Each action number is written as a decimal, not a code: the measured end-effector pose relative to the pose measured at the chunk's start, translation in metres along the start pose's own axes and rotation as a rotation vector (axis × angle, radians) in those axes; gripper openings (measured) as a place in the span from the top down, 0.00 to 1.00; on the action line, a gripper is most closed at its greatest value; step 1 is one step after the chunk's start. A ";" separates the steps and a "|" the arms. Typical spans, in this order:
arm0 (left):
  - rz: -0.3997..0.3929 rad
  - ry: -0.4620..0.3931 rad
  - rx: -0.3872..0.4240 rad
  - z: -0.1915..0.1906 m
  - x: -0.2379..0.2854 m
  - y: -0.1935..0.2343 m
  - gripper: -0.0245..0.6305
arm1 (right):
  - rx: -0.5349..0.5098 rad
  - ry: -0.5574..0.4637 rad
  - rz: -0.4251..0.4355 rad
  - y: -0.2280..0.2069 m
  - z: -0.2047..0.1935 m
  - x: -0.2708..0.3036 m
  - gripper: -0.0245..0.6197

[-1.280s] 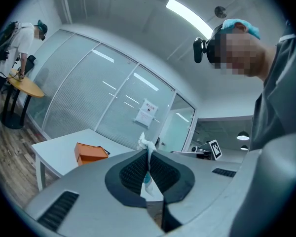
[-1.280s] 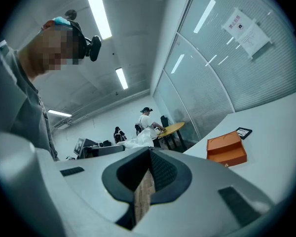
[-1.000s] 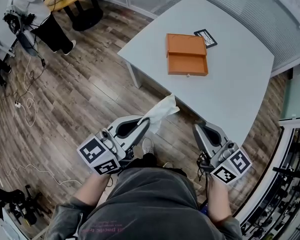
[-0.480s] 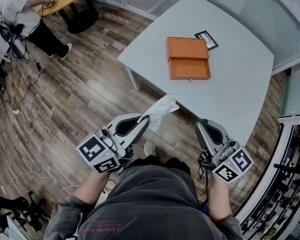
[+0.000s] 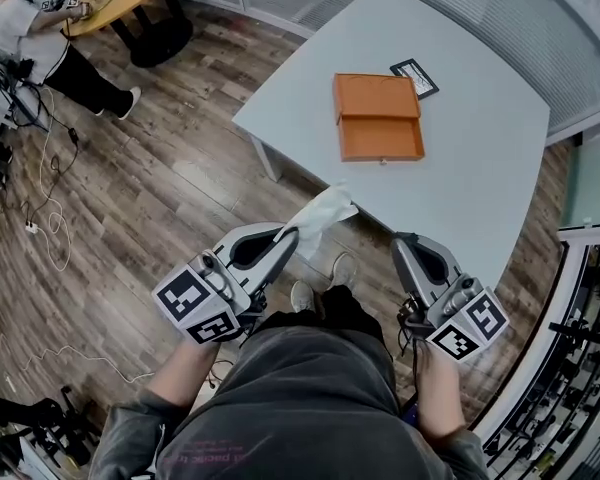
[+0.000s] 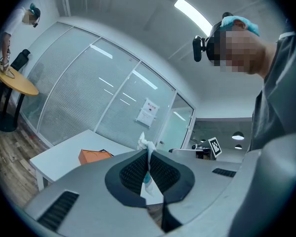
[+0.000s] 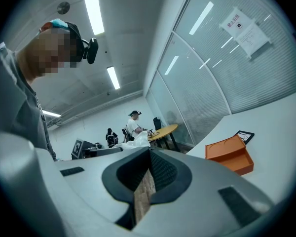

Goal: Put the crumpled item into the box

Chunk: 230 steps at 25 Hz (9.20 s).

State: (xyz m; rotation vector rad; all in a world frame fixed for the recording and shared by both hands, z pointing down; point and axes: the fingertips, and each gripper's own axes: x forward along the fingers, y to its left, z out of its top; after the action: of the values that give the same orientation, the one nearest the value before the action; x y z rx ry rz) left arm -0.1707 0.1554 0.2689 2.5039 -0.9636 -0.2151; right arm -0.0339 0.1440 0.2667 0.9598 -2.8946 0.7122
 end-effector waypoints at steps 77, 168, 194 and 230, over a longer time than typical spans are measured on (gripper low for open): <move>0.006 0.207 -0.032 -0.006 0.308 0.151 0.94 | 0.123 0.011 -0.042 -0.297 0.076 0.063 0.96; 0.161 0.772 -0.147 -0.230 0.370 0.249 0.93 | 0.308 0.142 -0.179 -0.353 -0.008 0.069 0.96; 0.209 0.856 -0.046 -0.238 0.377 0.254 0.77 | 0.319 0.130 -0.163 -0.359 -0.002 0.073 0.96; 0.159 0.655 0.040 -0.126 0.361 0.231 0.83 | 0.197 0.076 -0.112 -0.329 0.054 0.109 0.96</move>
State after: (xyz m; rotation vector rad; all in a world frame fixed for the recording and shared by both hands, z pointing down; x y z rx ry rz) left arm -0.0032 -0.1934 0.4918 2.2647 -0.8703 0.6395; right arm 0.0716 -0.1733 0.3716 1.0766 -2.7196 1.0153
